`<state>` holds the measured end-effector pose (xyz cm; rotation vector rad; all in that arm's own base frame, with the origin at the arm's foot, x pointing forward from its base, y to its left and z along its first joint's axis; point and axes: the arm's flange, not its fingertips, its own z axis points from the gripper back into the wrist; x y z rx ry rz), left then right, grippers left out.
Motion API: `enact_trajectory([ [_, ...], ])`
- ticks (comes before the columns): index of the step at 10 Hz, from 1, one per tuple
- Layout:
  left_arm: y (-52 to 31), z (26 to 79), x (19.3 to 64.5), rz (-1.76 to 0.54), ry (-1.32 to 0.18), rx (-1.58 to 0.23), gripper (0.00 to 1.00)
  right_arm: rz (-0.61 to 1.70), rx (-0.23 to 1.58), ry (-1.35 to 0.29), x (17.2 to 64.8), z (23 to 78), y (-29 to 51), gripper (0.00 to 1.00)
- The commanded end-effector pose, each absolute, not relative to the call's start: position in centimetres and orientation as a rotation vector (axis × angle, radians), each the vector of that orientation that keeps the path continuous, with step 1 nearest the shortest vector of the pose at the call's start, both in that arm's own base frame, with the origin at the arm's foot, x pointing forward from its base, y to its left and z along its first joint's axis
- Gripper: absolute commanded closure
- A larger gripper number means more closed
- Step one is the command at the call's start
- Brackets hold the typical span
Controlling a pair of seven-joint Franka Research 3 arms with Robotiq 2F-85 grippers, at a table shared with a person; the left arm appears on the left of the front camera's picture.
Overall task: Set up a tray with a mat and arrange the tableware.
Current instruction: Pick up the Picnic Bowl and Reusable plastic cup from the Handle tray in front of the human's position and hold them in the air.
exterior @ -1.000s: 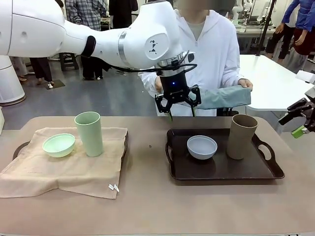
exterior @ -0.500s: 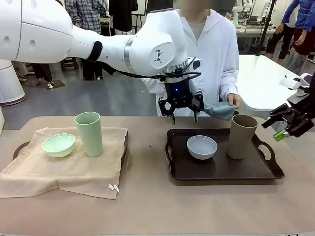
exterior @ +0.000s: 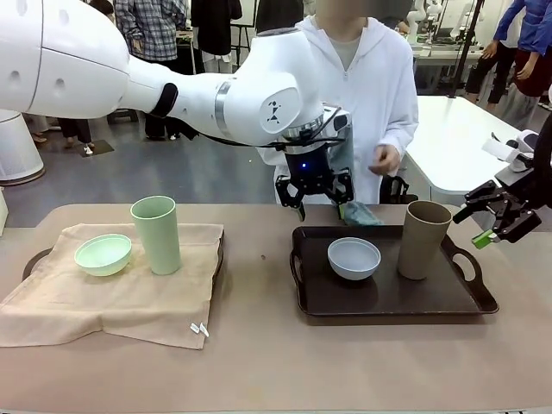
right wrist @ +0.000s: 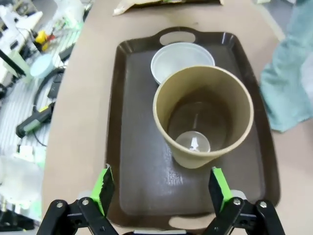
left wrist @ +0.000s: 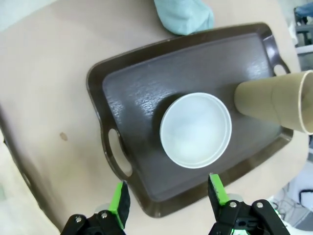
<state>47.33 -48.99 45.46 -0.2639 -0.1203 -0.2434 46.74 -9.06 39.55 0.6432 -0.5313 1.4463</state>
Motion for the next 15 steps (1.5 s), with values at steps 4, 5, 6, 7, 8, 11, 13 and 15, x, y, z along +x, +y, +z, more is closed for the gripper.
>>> enact_trajectory([
  [4, -50.0, 42.7, 46.7, -0.305, -0.107, -0.216, 0.16, 1.515, 0.569, -0.608, 48.7, 37.2, -8.2, 0.0],
  [5, -50.6, 42.4, 46.4, -0.321, -0.121, -0.196, 0.16, 1.511, 0.57, -0.606, 49.1, 36.7, -8.5, 0.0],
  [6, -51.1, 42.0, 46.3, -0.326, -0.125, -0.18, 0.16, 1.508, 0.574, -0.605, 49.3, 36.3, -8.5, 0.0],
  [7, -51.7, 41.6, 46.3, -0.33, -0.137, -0.167, 0.16, 1.509, 0.578, -0.602, 49.6, 35.9, -8.5, 0.0],
  [8, -52.3, 41.2, 46.3, -0.335, -0.143, -0.157, 0.16, 1.513, 0.583, -0.604, 49.9, 35.5, -8.2, 0.0],
  [11, -52.9, 40.9, 46.5, -0.327, -0.159, -0.142, 0.16, 1.513, 0.668, -0.642, 50.6, 34.4, -7.4, 0.0],
  [13, -53.0, 40.8, 46.7, -0.332, -0.155, -0.146, 0.16, 1.47, 0.698, -0.656, 51.2, 33.7, -6.8, 0.0],
  [15, -52.8, 40.8, 46.8, -0.325, -0.154, -0.156, 0.16, 1.471, 0.727, -0.637, 51.2, 33.3, -5.9, 0.0],
])
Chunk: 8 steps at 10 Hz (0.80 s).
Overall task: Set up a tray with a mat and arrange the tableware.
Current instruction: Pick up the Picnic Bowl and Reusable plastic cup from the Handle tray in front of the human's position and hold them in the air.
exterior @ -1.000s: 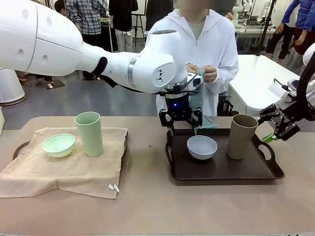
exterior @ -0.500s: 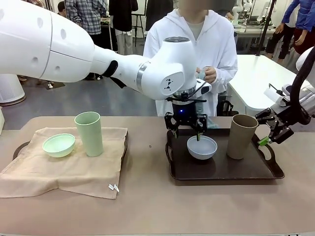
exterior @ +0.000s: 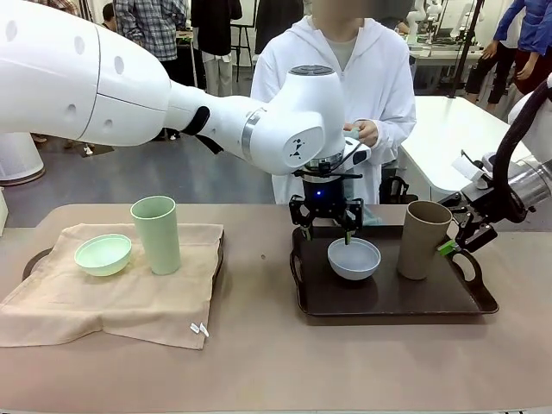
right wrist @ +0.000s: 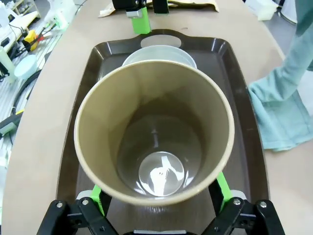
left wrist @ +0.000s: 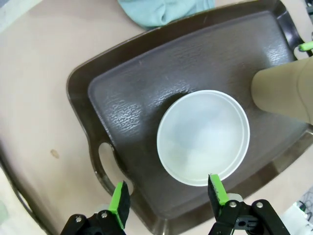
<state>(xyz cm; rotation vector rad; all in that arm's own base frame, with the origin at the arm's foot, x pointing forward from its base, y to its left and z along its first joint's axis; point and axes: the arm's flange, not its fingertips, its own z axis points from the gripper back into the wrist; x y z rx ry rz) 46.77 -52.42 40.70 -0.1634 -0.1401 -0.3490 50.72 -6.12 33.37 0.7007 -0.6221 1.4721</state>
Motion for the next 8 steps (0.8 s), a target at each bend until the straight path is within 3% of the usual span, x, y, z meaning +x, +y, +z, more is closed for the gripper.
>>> enact_trajectory([
  [1, -52.7, 40.9, 47.0, -0.323, -0.151, -0.16, 0.16, 1.475, 0.733, -0.638, 51.2, 33.1, -5.4, 0.0],
  [8, -53.2, 37.6, 48.4, -0.282, -0.135, -0.122, 0.16, 1.496, 0.772, -0.707, 51.4, 31.4, -4.1, 0.0],
])
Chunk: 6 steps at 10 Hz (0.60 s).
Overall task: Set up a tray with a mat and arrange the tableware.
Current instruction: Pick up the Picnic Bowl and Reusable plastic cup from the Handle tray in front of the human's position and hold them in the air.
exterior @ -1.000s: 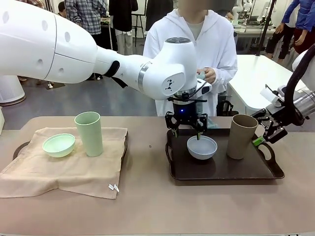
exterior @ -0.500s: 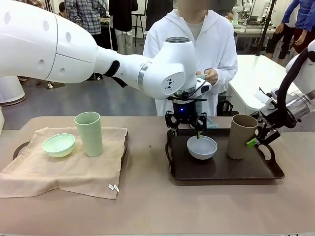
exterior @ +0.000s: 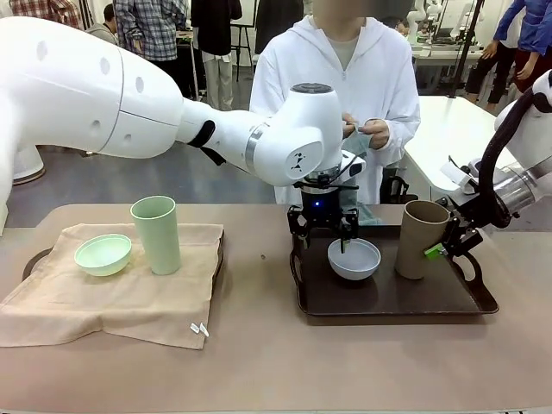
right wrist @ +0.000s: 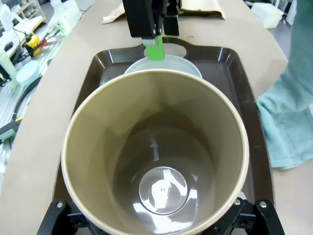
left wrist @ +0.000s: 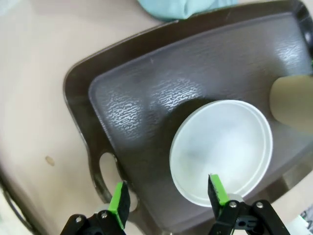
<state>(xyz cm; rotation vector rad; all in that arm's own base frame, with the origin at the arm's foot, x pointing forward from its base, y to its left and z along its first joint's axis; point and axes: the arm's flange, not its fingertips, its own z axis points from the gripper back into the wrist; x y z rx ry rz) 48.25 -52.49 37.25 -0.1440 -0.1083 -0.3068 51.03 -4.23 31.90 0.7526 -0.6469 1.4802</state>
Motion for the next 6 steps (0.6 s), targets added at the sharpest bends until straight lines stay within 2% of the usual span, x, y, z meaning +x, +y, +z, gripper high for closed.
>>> enact_trajectory([
  [1, -53.3, 37.2, 48.5, -0.276, -0.136, -0.113, 0.16, 1.495, 0.775, -0.713, 51.5, 31.1, -4.0, 0.0],
  [6, -53.7, 35.6, 49.4, -0.22, -0.12, -0.115, 0.16, 1.492, 0.793, -0.691, 51.9, 29.8, -3.4, 0.0],
])
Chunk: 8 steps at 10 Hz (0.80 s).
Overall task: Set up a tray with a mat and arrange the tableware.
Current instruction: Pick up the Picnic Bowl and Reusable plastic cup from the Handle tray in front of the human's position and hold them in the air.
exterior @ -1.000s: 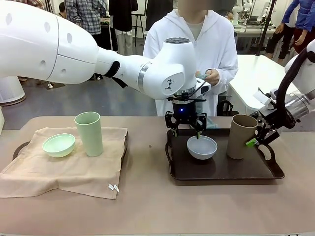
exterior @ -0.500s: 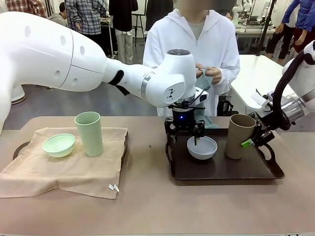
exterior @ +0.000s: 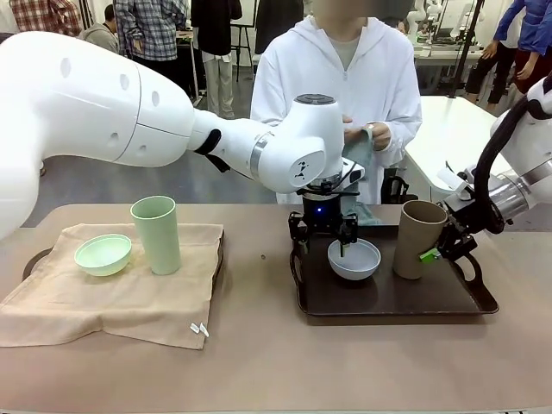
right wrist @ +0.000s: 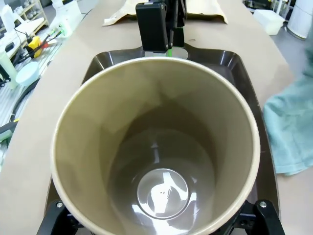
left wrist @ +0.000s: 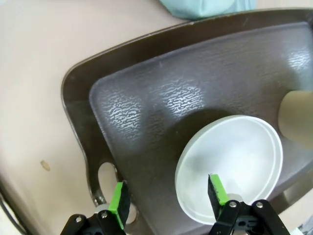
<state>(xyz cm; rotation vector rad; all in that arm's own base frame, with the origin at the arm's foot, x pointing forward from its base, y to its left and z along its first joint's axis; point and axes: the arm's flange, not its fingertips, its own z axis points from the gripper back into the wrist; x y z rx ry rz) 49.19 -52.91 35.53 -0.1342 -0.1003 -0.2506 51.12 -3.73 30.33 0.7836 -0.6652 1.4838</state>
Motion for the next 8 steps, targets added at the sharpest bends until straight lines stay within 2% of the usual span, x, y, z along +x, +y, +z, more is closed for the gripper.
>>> enact_trajectory([
  [1, -53.7, 35.5, 49.6, -0.211, -0.12, -0.118, 0.16, 1.489, 0.794, -0.693, 52.0, 29.5, -3.4, 0.0],
  [5, -53.8, 34.8, 50.3, -0.164, -0.12, -0.134, 0.16, 1.468, 0.781, -0.705, 52.3, 29.1, -3.3, 0.0],
  [6, -53.8, 34.5, 50.6, -0.141, -0.119, -0.162, 0.6, 1.481, 0.788, -0.719, 52.3, 29.1, -3.3, 0.0],
  [7, -53.8, 34.3, 50.7, -0.136, -0.116, -0.161, 0.64, 1.522, 0.785, -0.715, 52.2, 29.0, -3.3, 0.59],
  [8, -53.8, 34.2, 50.8, -0.124, -0.116, -0.165, 1.0, 1.524, 0.782, -0.71, 52.2, 29.0, -3.2, 0.59],
])
